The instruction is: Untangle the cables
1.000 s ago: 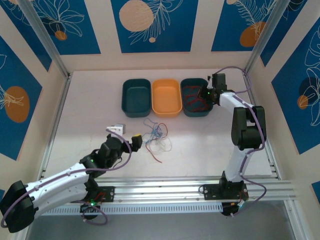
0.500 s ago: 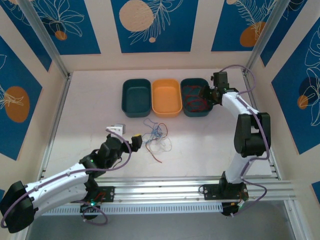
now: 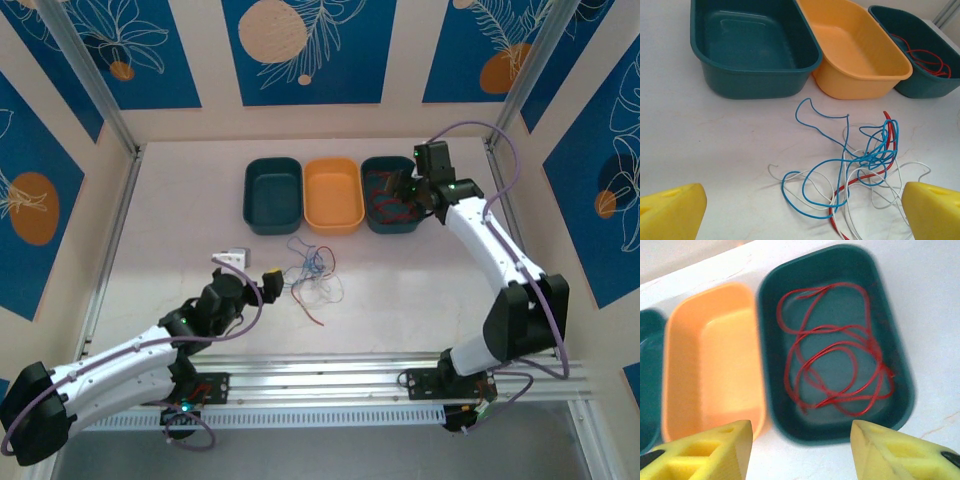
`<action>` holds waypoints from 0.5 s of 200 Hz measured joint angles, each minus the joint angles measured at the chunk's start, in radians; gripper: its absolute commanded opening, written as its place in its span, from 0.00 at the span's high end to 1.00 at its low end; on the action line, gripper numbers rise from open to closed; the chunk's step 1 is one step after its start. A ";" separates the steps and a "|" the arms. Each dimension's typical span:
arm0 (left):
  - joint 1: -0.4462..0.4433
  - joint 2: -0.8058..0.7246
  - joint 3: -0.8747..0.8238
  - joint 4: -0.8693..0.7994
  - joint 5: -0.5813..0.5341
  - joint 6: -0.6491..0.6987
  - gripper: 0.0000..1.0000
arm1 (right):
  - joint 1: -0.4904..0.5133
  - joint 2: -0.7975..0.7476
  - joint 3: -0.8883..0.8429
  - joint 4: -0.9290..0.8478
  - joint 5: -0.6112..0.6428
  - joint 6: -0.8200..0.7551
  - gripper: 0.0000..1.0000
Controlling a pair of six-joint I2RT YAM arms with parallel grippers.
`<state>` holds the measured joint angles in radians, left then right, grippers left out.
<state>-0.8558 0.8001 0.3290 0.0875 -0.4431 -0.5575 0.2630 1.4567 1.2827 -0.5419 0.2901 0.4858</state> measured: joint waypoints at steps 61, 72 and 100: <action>0.005 0.107 0.099 -0.050 0.009 -0.018 0.00 | 0.263 -0.080 -0.145 0.001 -0.098 0.022 0.50; 0.011 0.138 0.126 -0.053 0.029 -0.018 0.00 | 0.288 -0.079 -0.177 0.011 -0.118 0.025 0.51; 0.041 0.251 0.219 -0.059 0.114 -0.018 0.00 | 0.299 -0.063 -0.241 0.035 -0.158 0.049 0.51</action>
<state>-0.8146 1.0512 0.5484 0.0288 -0.3290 -0.5755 0.5625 1.3941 1.0412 -0.5064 0.1318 0.5346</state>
